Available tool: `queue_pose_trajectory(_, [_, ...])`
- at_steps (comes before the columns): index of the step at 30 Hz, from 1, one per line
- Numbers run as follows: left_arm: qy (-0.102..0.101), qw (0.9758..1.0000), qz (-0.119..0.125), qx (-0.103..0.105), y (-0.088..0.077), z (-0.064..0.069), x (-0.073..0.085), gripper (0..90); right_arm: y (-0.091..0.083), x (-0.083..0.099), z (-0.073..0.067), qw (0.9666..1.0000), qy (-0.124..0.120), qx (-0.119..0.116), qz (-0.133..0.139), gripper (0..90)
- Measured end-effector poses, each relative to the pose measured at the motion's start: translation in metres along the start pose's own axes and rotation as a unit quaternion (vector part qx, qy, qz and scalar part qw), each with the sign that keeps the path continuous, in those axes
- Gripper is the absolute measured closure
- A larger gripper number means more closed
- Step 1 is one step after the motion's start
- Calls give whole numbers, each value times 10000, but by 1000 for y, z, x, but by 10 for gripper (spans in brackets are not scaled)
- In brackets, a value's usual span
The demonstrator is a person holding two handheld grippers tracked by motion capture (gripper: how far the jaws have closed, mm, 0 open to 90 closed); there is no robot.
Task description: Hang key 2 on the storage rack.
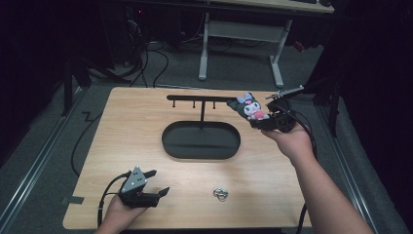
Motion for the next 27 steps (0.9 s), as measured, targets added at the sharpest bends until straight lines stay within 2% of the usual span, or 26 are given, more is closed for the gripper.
queue_pose_trajectory(4, [11, 10000, -14, 13, 1, 1, 0, 229, 6, 14, 6, 9999, 97, -22, -52, 503])
queue_pose_trajectory(12, [52, 10000, -63, 43, 3, 4, 1, 229, 29, 39, 7, 9996, 181, -101, -212, 501])
queue_pose_trajectory(15, [61, 9999, -76, 43, 4, 4, 2, 230, 37, 41, 6, 9994, 212, -109, -242, 498])
queue_pose_trajectory(20, [77, 9999, -100, 68, 4, 5, 2, 230, 52, 39, 2, 9994, 141, 13, -305, 487])
queue_pose_trajectory(27, [102, 9999, -104, 80, 4, 5, 3, 231, 70, 38, -7, 9989, 153, -54, -436, 480])
Point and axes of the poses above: each handheld gripper's, and its own axes: y roughly forward along the jaws, x roughly out of its underside, z roughly to its right, the point moved 9 cm from there along y, roughly forward along the jaws, and after that the axes turned 2 degrees about -z, right-handed, at the moved point
